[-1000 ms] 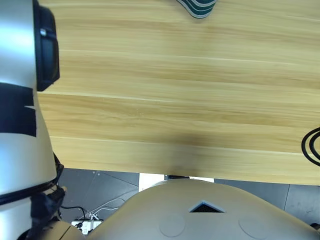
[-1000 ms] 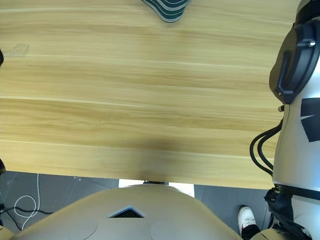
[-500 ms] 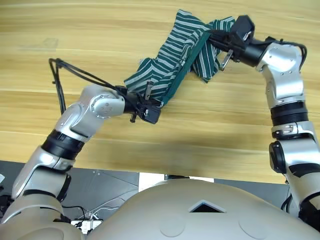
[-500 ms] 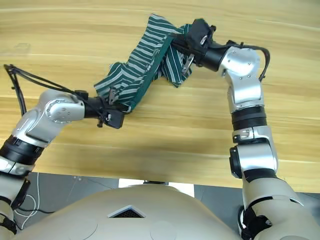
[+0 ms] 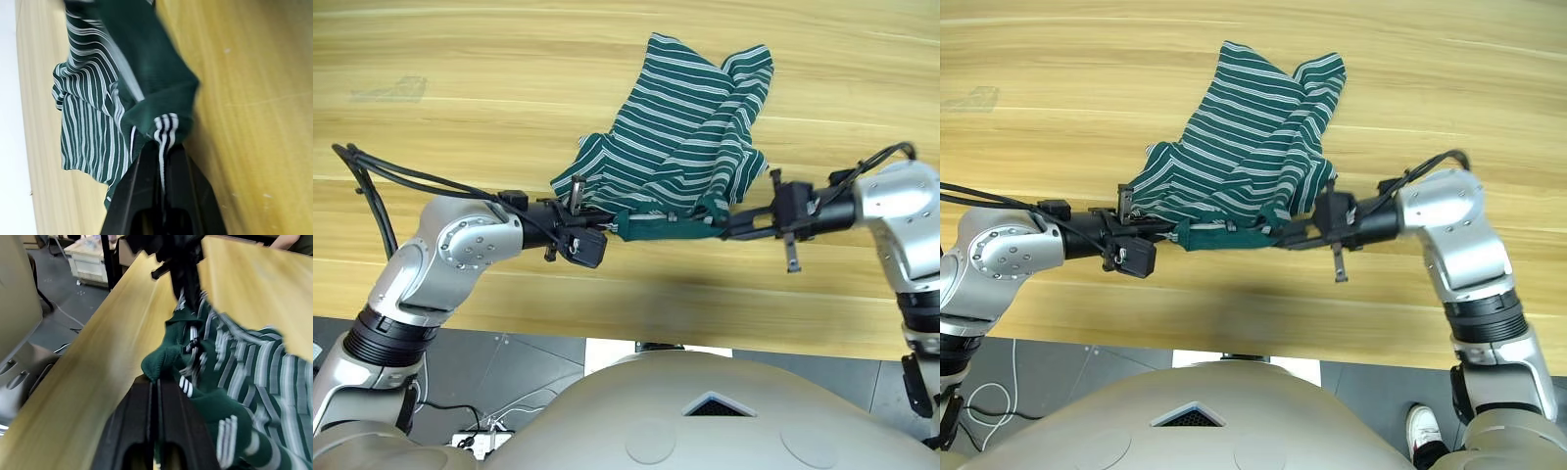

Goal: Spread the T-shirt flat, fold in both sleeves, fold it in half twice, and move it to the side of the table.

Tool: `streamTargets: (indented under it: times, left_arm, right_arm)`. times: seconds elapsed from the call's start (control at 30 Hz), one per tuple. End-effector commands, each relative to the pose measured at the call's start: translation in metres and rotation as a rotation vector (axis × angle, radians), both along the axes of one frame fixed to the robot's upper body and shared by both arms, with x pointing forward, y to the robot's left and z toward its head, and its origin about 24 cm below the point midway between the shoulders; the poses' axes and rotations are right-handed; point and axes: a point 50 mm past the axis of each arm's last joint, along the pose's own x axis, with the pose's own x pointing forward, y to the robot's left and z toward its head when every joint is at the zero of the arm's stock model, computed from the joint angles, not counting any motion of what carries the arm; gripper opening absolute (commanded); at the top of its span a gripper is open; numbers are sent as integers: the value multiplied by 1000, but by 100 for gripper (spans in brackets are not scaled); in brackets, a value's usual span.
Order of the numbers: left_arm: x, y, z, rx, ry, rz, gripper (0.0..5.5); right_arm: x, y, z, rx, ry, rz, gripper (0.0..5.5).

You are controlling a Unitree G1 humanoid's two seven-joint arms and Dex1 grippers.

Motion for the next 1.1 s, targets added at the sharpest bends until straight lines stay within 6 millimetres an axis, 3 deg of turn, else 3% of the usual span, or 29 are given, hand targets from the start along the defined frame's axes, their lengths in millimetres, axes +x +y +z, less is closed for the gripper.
streamTargets:
  times: [0.03, 0.23, 0.37, 0.47, 0.57, 0.63, 0.73, 0.83, 0.93, 1.0, 1.1]
  left_arm:
    - [0, 5, -5, 64, -19, -9, 0]
    - [-1, 9, -14, 66, -1, 8, 0]
    - [-3, 10, -17, 64, 6, 16, 0]
    - [-4, 9, -19, 55, 6, 22, 0]
    - [-3, 8, -20, 40, 6, 34, 0]
    - [-4, 12, -21, 37, 6, 51, 0]
    - [-1, 20, -23, 40, -14, 96, 0]
    - [1, 29, -31, 71, -36, 131, 0]
    - [6, 41, -36, 115, -77, 163, 0]
    - [10, 50, -41, 141, -99, 192, 0]
    - [6, 54, -54, 141, -87, 210, 0]
  right_arm:
    - [-6, 15, -5, 28, 21, 38, 76]
    - [-3, 51, 0, 284, 59, -36, 185]
    - [22, 59, 21, 471, -20, -205, 251]
    - [40, 62, 35, 518, -89, -276, 310]
    - [49, 73, 29, 484, -103, -291, 358]
    - [50, 64, 25, 469, -106, -309, 400]
    - [59, 23, 26, 426, -145, -405, 406]
    - [34, -30, 19, 266, -102, -356, 406]
    - [14, -59, 19, 192, -54, -353, 406]
    - [2, -64, 15, 173, -19, -353, 406]
    - [-15, -50, -3, 126, 33, -296, 406]
